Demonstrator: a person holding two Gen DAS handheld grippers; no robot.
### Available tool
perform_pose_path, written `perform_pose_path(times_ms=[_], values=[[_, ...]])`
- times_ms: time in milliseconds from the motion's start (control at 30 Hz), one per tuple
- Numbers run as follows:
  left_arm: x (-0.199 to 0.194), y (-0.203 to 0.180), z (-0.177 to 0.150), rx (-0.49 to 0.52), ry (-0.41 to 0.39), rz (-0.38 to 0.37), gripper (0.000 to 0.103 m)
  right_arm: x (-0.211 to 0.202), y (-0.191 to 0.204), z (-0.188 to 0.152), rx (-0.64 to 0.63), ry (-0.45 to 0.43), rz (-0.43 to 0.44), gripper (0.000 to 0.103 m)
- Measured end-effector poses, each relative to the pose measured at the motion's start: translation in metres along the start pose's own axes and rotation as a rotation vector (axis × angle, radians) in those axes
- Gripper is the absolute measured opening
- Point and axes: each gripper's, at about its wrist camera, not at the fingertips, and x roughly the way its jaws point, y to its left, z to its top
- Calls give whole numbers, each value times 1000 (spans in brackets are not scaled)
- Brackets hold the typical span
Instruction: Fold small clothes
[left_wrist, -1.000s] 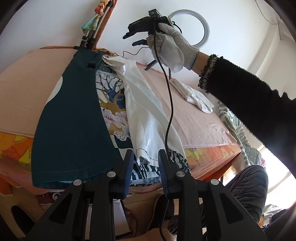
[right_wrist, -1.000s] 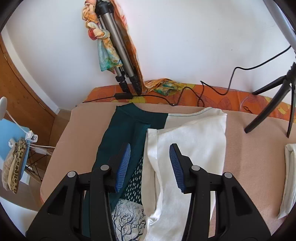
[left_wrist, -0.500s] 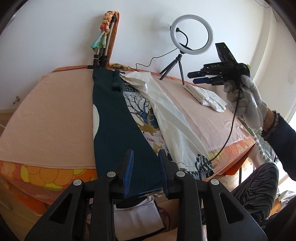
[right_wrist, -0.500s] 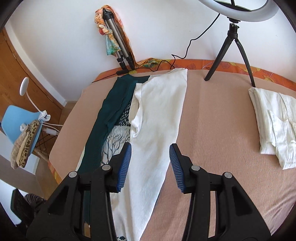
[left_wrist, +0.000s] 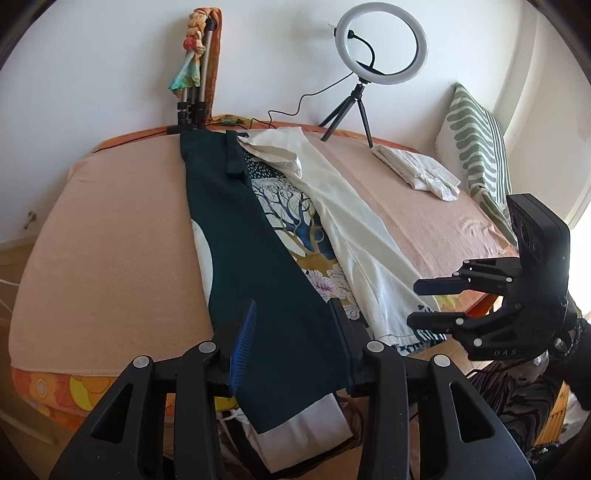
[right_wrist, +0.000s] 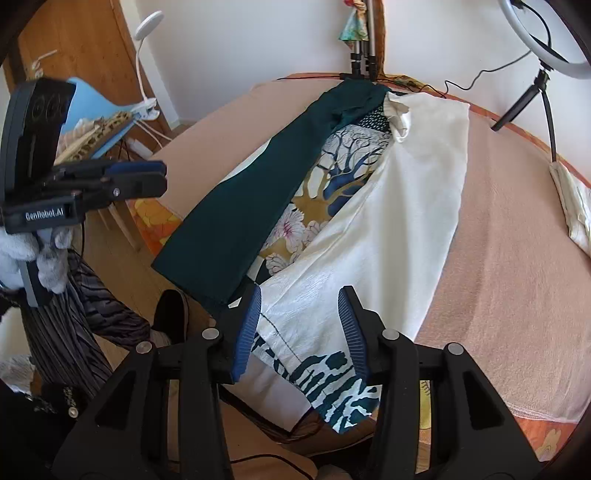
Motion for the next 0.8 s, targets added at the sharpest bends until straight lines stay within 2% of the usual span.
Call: perform_pose_path(times_ms=[33,133,233,267,300,333,400,533,600,633,667,700,733,800], values=[[1,2,0,10,10,-7,38,6,11,-2,-45,15,-12,47],[5,11,-4,26,43,11,39,20,32,-3,-153,42,-123,47],[7,22,-10,30,52,28,39,27,40,-5,-191,53,-152,42],[8,25,-13,25,52,28,39,28,40,-6,-192,59,-149,32],[9,28,-16,18,53,26,39,30,39,-5,-187,66,-143,17],[11,31,-18,12,57,25,39,32,39,-4,-181,68,-145,13],[16,36,-24,1,66,28,39,33,38,-5,-181,66,-132,9],[23,42,-28,-19,83,12,39,23,41,-11,-205,77,-30,9],[23,42,-30,-13,80,17,39,14,38,-16,-200,64,-25,10],[22,43,-30,-20,80,10,39,10,34,-17,-180,64,-38,12],[22,45,-32,-34,84,-1,39,6,25,-19,-138,65,-40,26],[22,47,-33,-50,90,-12,39,0,15,-21,-84,50,-31,51],[23,50,-35,-65,101,-20,39,-7,4,-23,-30,24,-15,58],[24,53,-40,-97,121,-32,39,-20,-21,-27,87,-1,-8,59]])
